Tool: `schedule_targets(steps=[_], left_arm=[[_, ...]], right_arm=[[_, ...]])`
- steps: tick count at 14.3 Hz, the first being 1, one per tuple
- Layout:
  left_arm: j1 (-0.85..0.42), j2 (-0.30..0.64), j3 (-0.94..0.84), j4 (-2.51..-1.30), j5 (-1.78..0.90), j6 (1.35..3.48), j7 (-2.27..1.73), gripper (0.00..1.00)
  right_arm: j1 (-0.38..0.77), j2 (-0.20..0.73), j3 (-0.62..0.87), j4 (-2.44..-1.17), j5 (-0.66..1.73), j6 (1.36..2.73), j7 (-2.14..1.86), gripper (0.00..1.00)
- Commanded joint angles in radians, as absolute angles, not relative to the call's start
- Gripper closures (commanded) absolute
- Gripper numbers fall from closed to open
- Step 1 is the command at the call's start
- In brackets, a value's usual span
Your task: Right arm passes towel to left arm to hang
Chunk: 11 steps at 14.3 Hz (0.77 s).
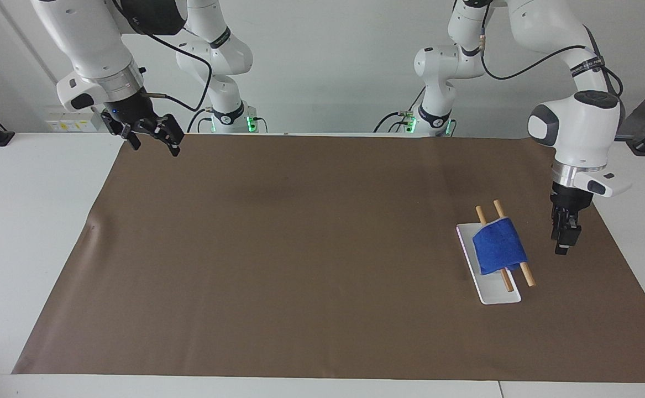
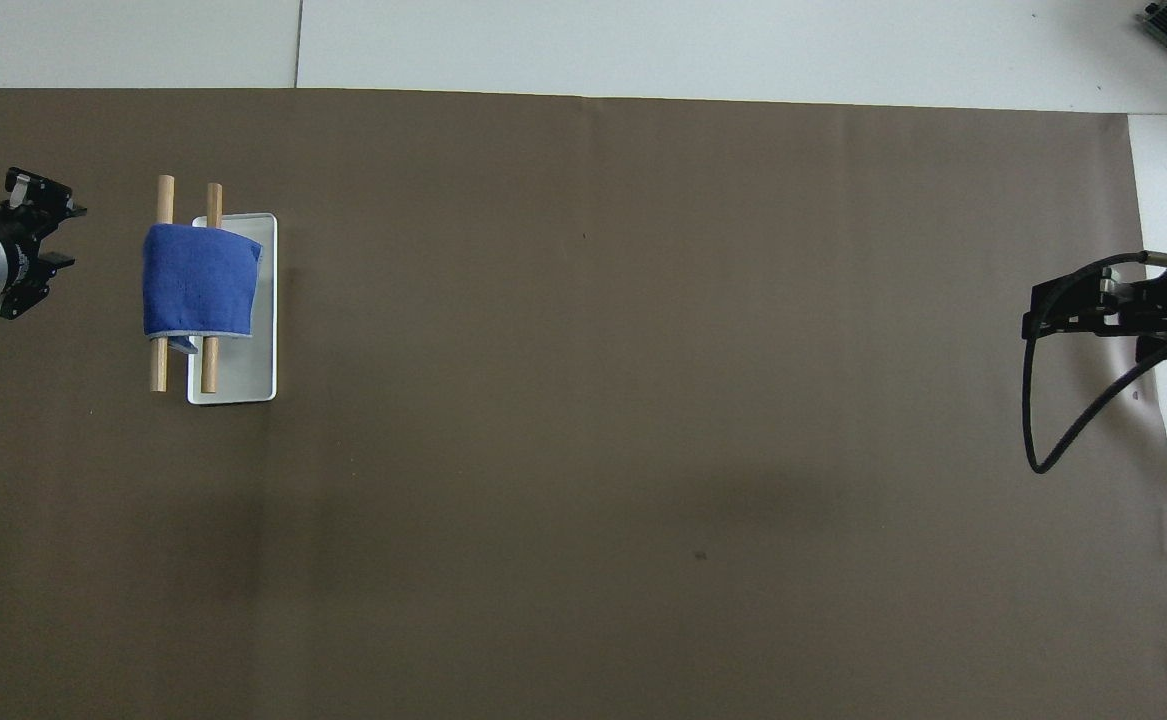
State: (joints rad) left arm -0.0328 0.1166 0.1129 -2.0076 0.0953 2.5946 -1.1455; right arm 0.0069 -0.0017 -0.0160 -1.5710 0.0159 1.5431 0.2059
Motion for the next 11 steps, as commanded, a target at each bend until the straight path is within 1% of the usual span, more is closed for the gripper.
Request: schedule_targets(steps=[1, 4, 6, 9, 11], left_arm=[[-0.032, 0.12, 0.115, -2.002, 0.121, 2.596, -1.161, 0.36], [-0.04, 0.123, 0.112, -1.971, 0.124, 2.55, -1.111, 0.36], [-0.041, 0.129, 0.107, -1.931, 0.123, 2.464, -0.984, 0.38], [-0.043, 0.144, 0.1, -1.841, 0.124, 2.285, -0.82, 0.41], [-0.041, 0.169, 0.078, -1.746, 0.121, 2.136, -0.747, 0.43]], right_arm=[[0.005, -0.028, -0.017, -1.601, 0.025, 1.551, 0.195, 0.0], [0.002, -0.028, -0.017, -1.601, 0.025, 1.552, 0.193, 0.0], [0.0, -0.028, -0.017, -1.601, 0.025, 1.552, 0.198, 0.0], [-0.003, -0.028, -0.017, -1.6, 0.031, 1.551, 0.193, 0.0], [-0.003, -0.028, -0.017, -1.6, 0.031, 1.549, 0.19, 0.0]])
